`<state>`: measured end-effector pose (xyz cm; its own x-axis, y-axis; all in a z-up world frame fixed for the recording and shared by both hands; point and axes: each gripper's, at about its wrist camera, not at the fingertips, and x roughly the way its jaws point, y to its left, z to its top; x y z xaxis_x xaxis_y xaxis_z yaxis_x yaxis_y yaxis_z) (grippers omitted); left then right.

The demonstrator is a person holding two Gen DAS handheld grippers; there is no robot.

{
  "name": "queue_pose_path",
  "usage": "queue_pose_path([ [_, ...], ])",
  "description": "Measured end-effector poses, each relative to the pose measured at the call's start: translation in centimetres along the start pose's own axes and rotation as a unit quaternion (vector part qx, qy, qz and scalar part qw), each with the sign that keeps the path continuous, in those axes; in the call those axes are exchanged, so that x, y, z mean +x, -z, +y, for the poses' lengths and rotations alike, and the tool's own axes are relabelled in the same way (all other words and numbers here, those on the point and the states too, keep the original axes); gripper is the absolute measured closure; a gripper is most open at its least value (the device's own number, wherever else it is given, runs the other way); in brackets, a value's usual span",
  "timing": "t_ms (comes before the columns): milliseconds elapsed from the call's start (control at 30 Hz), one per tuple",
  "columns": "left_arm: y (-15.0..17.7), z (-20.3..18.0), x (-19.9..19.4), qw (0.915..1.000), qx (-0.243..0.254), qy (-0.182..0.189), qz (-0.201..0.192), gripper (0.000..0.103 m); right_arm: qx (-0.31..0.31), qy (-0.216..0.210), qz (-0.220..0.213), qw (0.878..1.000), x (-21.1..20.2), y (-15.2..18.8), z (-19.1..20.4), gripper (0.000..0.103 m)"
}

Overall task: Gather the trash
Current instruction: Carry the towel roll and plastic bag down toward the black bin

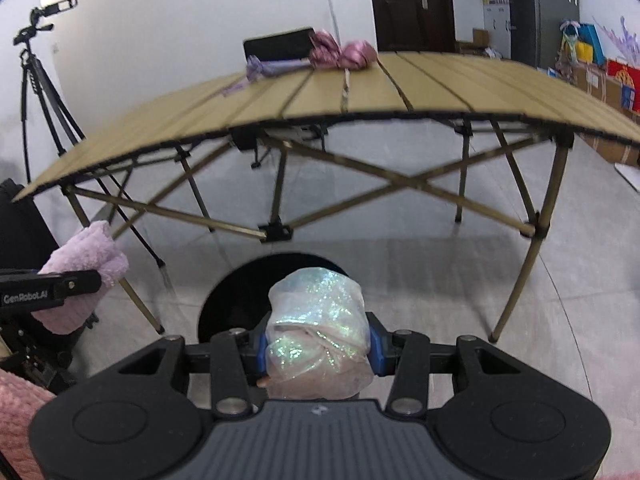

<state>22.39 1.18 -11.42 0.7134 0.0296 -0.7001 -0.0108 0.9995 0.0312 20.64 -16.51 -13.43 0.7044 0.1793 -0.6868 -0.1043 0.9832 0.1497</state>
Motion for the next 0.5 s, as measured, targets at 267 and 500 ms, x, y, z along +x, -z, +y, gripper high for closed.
queue_pose_path([
  [267, 1.5, 0.0, 3.4, 0.9989, -0.001, -0.008, 0.047, 0.070, 0.014, 0.020, 0.037, 0.999, 2.8, 1.4, -1.7, 0.060],
  [500, 2.3, 0.9, 6.1, 0.9954, -0.012, -0.022, 0.092, 0.070, 0.032, 0.033, 0.065, 0.997, 5.1, 2.2, -3.2, 0.060],
])
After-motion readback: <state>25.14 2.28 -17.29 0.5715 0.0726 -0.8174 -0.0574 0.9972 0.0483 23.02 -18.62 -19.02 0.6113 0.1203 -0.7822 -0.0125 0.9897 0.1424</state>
